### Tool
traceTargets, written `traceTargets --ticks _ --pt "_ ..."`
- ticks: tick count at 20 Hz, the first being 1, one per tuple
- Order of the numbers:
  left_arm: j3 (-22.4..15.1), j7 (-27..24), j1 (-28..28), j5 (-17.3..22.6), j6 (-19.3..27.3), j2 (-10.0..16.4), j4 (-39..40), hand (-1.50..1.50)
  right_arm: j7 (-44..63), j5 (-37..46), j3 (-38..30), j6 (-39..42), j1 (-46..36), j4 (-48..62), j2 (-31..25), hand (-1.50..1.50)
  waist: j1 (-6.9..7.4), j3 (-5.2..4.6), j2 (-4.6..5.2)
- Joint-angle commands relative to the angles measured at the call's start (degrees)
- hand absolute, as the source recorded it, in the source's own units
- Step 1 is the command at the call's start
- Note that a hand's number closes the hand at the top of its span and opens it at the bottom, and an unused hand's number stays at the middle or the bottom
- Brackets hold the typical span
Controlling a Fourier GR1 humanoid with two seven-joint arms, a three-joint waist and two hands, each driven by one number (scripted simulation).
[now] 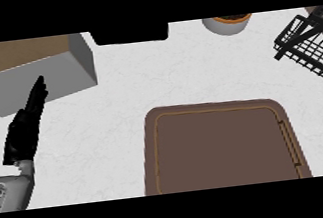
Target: Pick the can from the tray and place it in the tiered basket
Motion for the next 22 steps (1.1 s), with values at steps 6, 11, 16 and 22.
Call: traceTargets --ticks 6,11,16,22 --pt "1.07 -1.75 0.55 -0.99 0.15 -1.55 1.83 0.0 -3.7 -3.92 -1.82 -9.44 2.29 -7.19 -0.19 -1.5 -1.0 0.48 -0.03" --pt "-0.51 -1.38 4.36 -3.26 1.71 -3.27 -1.63 0.0 1.35 -2.34 0.25 -11.51 2.97 -11.68 -0.68 -1.5 -1.15 0.44 -0.43" --pt "2.09 1.61 4.25 -1.63 -0.28 -1.0 -2.79 0.0 10.65 -5.46 -0.78 -5.69 6.25 -22.52 0.83 -1.5 -3.07 0.38 -1.29" --pt "3.21 1.69 5.56 -1.96 0.45 -0.86 -2.72 0.0 12.05 -12.42 -3.21 2.81 17.53 -39.53 1.44 -1.5 -5.42 0.35 -2.0"
